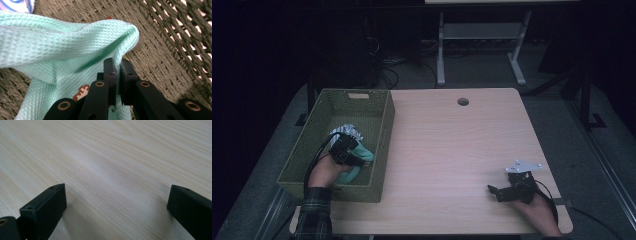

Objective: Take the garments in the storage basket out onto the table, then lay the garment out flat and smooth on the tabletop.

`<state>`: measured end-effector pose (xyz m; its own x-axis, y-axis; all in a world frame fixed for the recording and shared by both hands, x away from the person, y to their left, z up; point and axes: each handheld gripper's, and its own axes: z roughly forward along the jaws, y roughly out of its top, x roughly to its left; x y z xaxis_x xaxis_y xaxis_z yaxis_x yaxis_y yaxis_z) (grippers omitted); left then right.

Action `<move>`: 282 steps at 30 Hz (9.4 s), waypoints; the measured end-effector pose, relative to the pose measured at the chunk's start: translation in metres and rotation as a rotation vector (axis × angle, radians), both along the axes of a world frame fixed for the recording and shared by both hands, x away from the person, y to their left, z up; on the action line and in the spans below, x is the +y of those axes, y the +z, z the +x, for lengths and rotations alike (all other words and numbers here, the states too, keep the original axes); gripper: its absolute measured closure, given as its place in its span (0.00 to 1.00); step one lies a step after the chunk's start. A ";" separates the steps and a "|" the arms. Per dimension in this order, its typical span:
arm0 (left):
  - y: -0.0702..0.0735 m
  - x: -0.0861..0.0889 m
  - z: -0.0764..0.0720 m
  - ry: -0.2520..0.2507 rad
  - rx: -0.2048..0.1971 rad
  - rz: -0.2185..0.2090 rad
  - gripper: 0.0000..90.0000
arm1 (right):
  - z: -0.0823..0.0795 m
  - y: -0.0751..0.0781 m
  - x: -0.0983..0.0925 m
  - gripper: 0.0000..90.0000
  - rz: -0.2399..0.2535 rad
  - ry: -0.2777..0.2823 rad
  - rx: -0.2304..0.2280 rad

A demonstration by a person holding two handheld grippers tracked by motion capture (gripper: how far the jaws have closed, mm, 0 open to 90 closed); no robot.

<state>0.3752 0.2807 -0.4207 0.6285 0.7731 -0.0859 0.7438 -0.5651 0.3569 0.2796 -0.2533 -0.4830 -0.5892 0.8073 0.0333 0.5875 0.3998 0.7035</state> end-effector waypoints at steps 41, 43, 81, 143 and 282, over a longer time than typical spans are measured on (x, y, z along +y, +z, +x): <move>0.080 0.045 -0.020 0.195 -0.512 -0.458 0.96 | 0.000 0.000 0.000 0.02 0.001 0.000 0.000; 0.085 0.044 -0.021 0.190 -0.533 -0.459 0.96 | 0.000 0.000 0.000 0.02 0.001 -0.001 0.000; 0.194 0.002 -0.029 -0.005 -0.736 -0.615 0.96 | 0.000 0.000 0.000 0.03 0.001 -0.003 0.003; 0.136 -0.175 -0.026 -0.425 -0.470 -0.753 0.95 | 0.000 0.000 0.000 0.03 0.001 -0.002 0.003; -0.036 -0.186 -0.073 -0.352 -0.201 -0.272 0.88 | 0.083 0.021 0.084 0.93 0.142 0.240 0.082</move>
